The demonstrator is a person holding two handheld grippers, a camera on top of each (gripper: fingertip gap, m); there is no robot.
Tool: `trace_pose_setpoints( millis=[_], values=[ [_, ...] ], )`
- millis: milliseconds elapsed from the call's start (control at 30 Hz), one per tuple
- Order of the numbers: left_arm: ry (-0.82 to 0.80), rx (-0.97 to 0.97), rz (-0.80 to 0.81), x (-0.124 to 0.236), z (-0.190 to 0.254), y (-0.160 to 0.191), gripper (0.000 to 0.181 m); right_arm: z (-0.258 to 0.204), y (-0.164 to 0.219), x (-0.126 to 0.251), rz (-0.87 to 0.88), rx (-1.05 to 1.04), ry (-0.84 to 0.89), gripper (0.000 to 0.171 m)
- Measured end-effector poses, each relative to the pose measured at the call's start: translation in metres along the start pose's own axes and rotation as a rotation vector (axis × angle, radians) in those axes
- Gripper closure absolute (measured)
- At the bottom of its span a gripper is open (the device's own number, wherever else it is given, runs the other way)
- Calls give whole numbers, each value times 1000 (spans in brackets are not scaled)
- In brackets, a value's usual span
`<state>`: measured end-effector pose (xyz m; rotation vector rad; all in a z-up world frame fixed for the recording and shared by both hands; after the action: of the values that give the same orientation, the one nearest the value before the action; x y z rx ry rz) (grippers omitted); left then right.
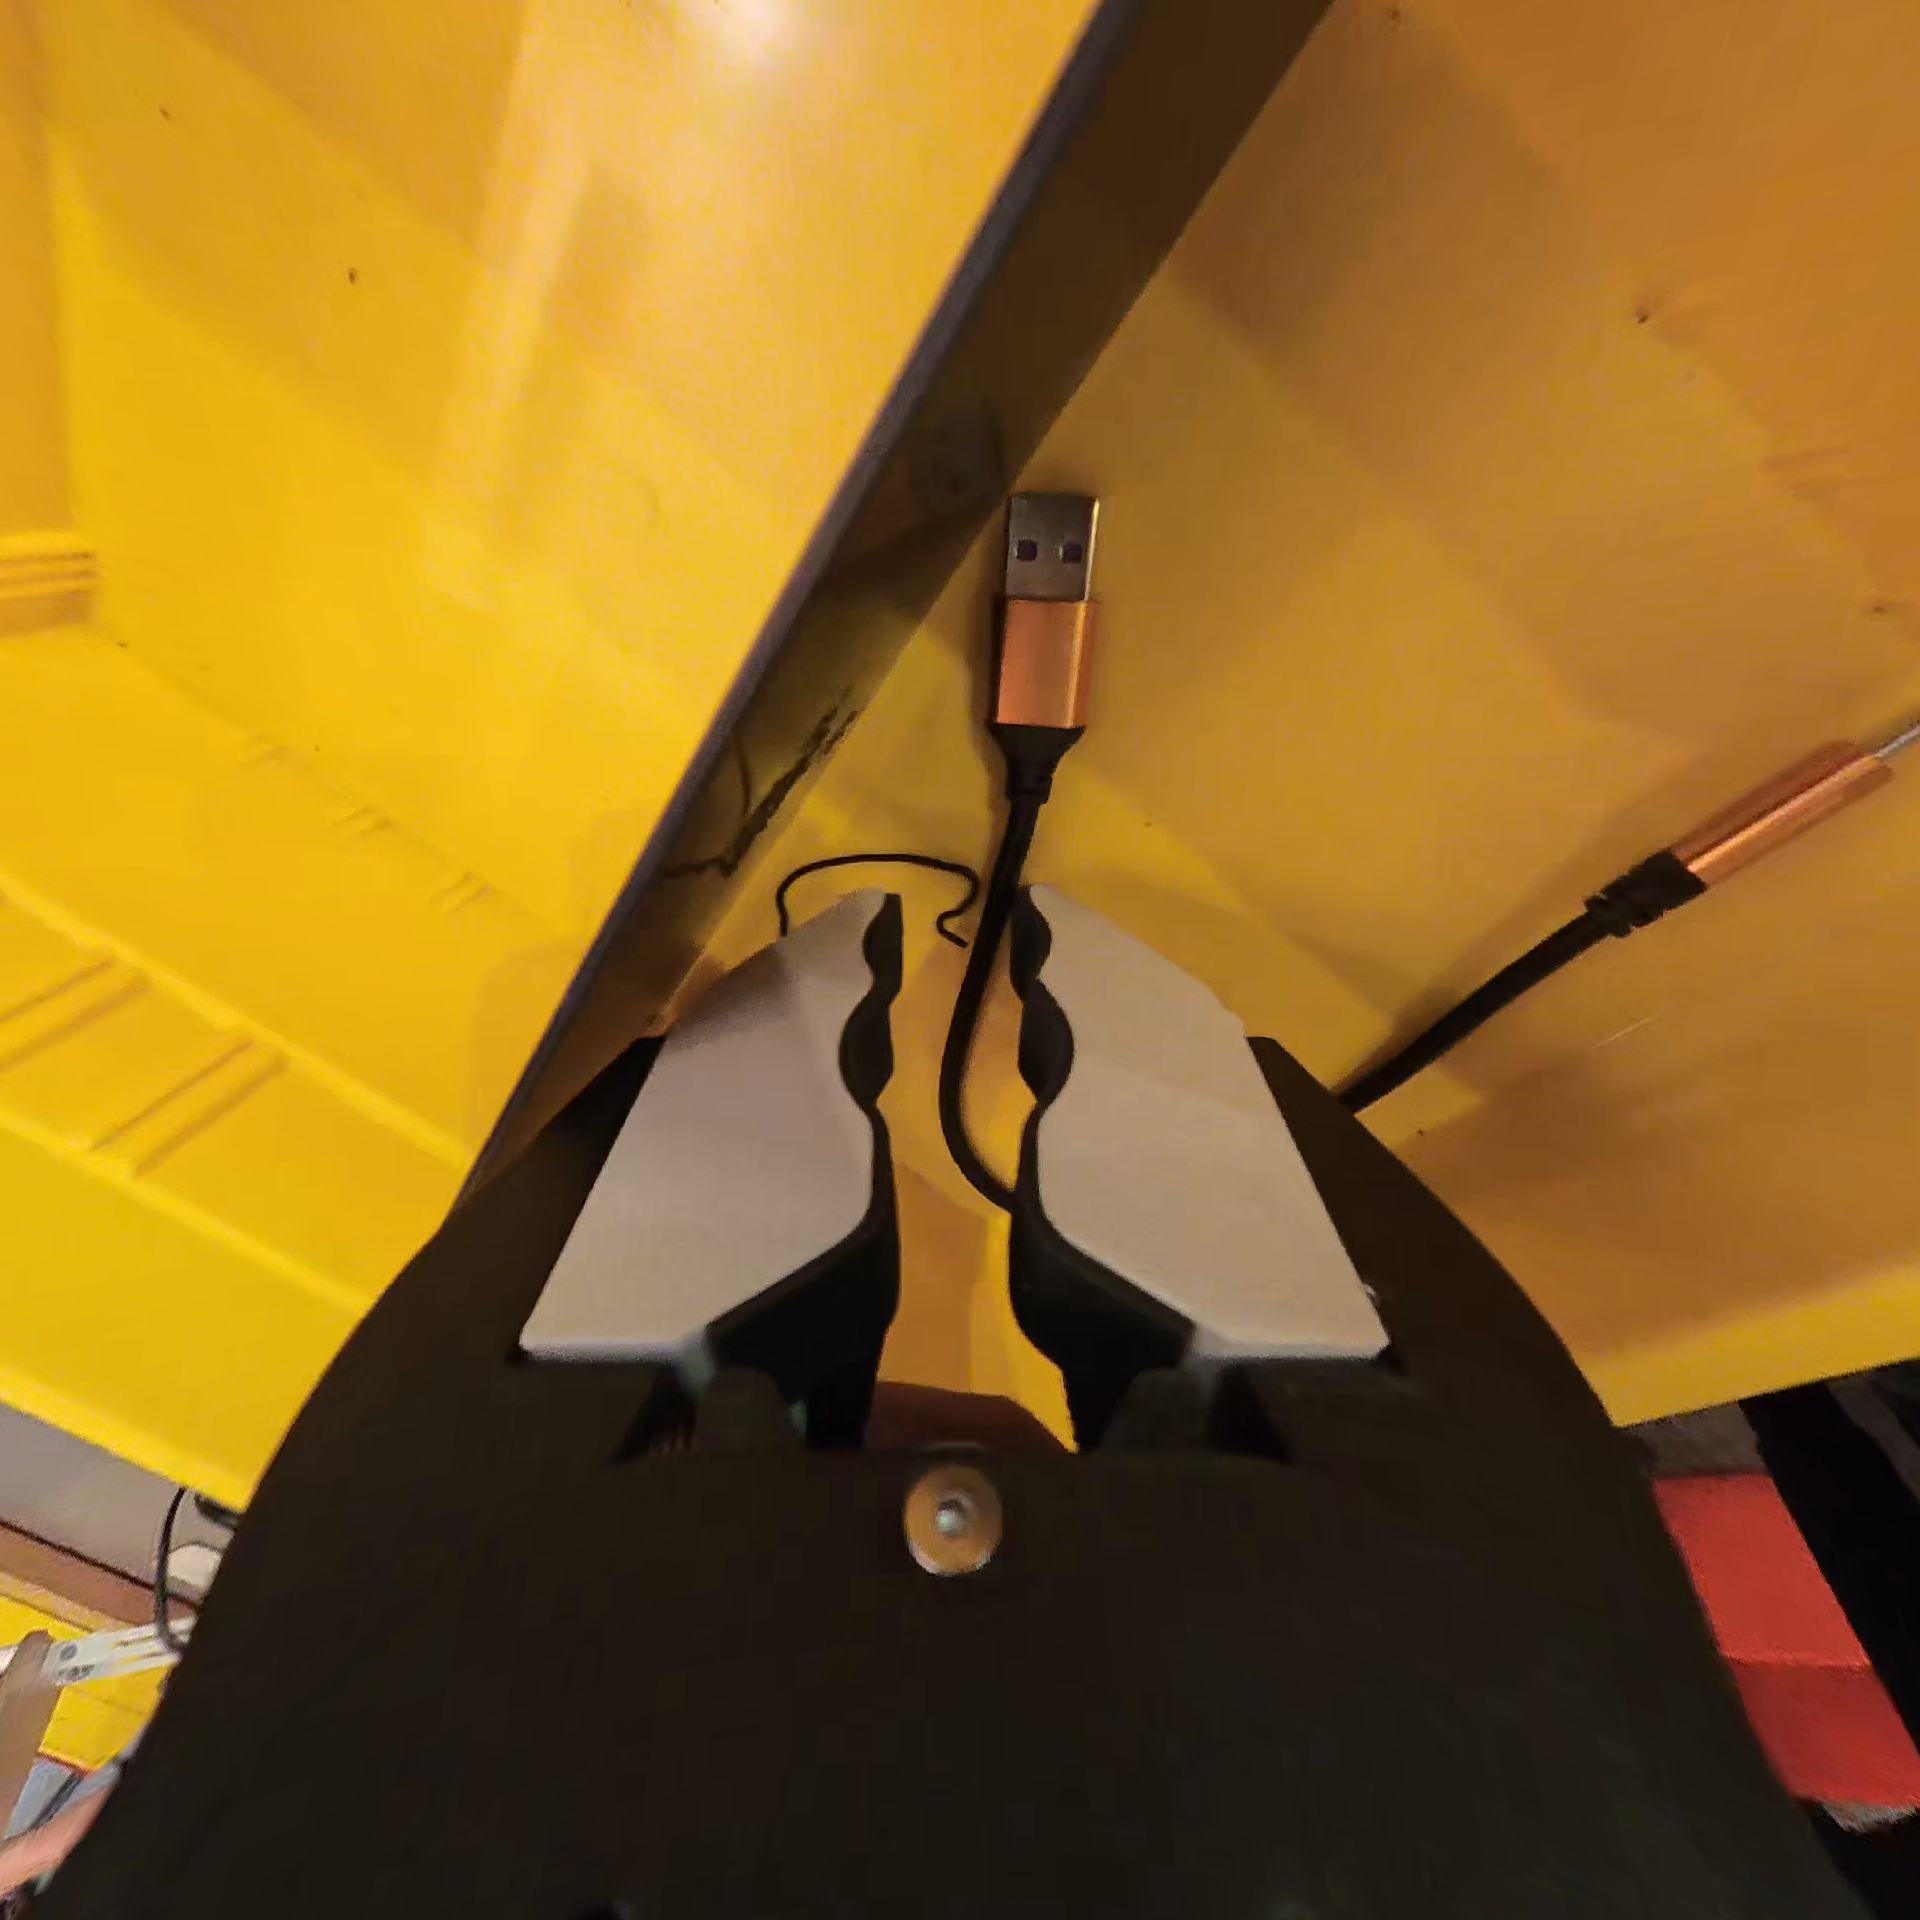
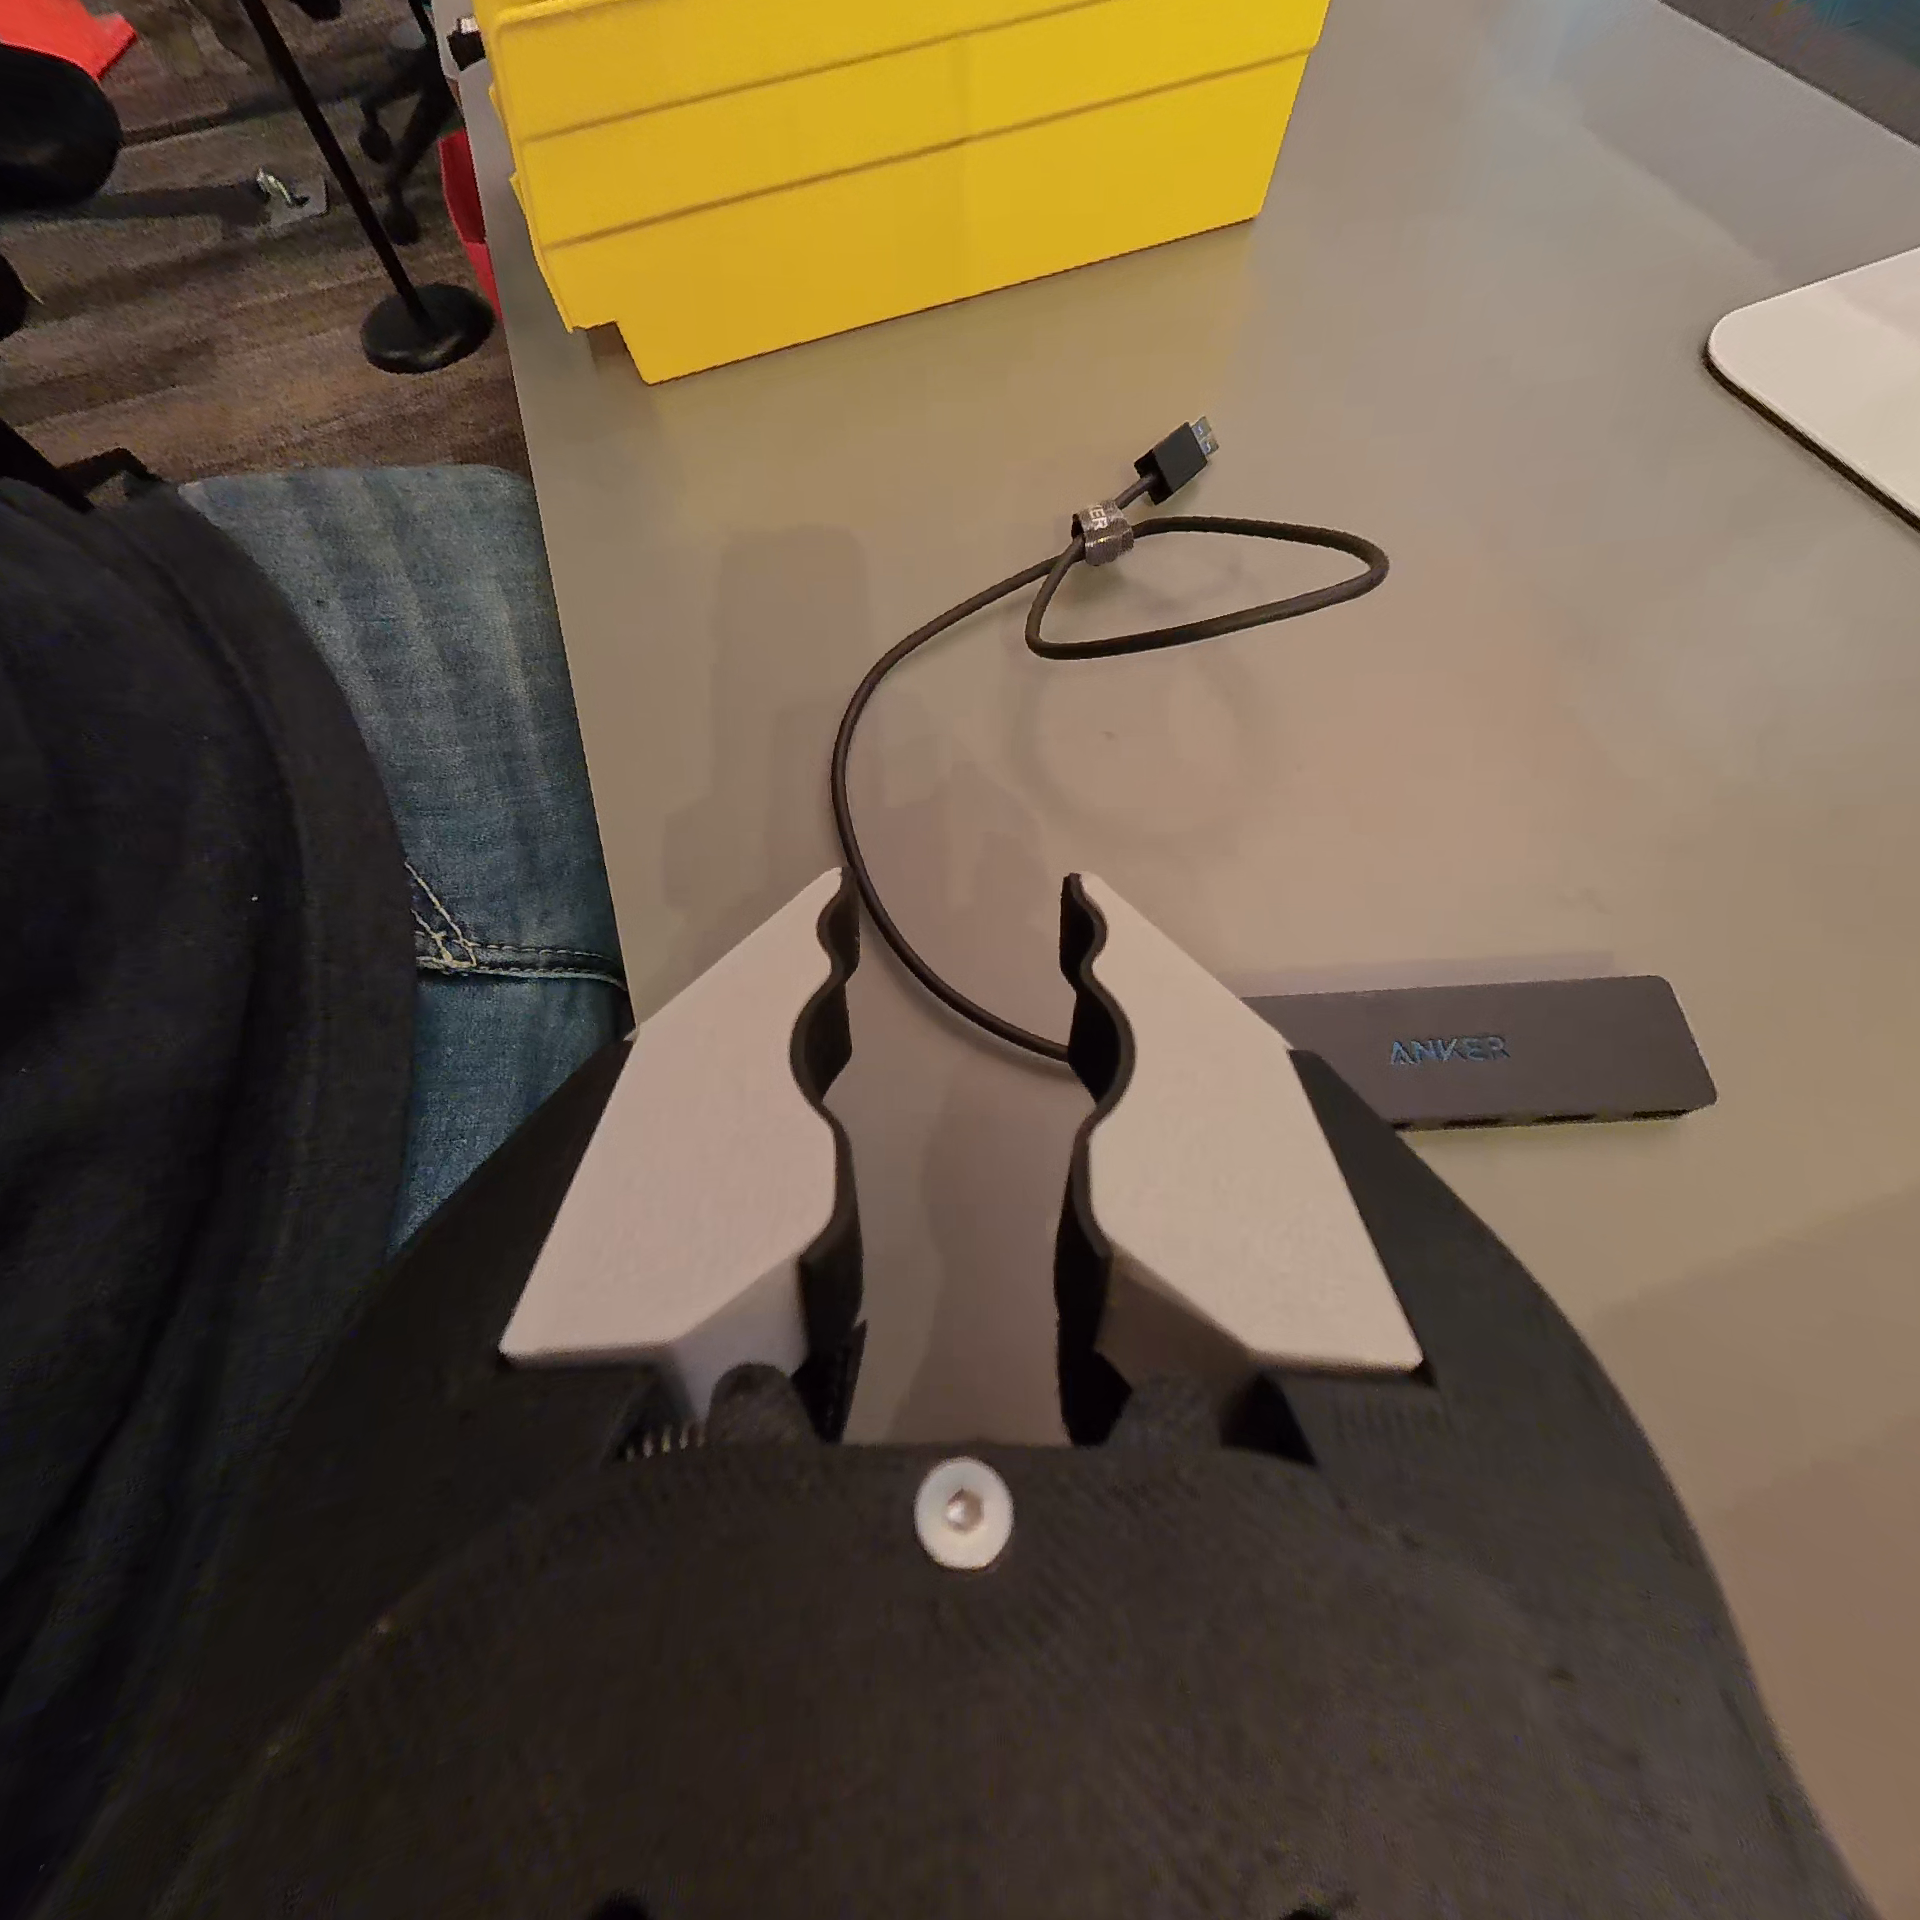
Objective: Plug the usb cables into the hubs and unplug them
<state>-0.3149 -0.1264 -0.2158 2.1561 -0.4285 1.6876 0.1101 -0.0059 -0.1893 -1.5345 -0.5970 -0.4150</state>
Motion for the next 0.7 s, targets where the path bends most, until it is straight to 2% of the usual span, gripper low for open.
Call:
trace_pose_setpoints(
  millis=[100,200,400,567,700],
  values=[
    [51,-16,-6,-1,-2,-1,165,1,-1,1,14,-1,-4,134],
    [126,-59,-41,-2,-3,-5,177,0,-1,0,29,-6,-14,134],
    [153,-152,-91,-2,-8,-10,178,-1,-3,0,51,-5,-24,134],
    [118,-136,-62,-1,-5,-5,179,1,-1,4,61,-14,-21,135],
    [69,-130,2,16,-6,-3,179,3,0,6,55,-17,-18,135]
  ],
)
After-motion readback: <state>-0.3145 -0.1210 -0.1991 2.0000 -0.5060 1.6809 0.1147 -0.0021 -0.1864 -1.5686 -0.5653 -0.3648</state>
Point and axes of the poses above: each gripper's, where its closed fingertips meet, x back along the fingers, y out of its underside, z = x × y across the jaws, the point moved 7 cm from there along x, back along the fingers, and after that the axes turned 4 degrees about -z, right-handed, at the moved point
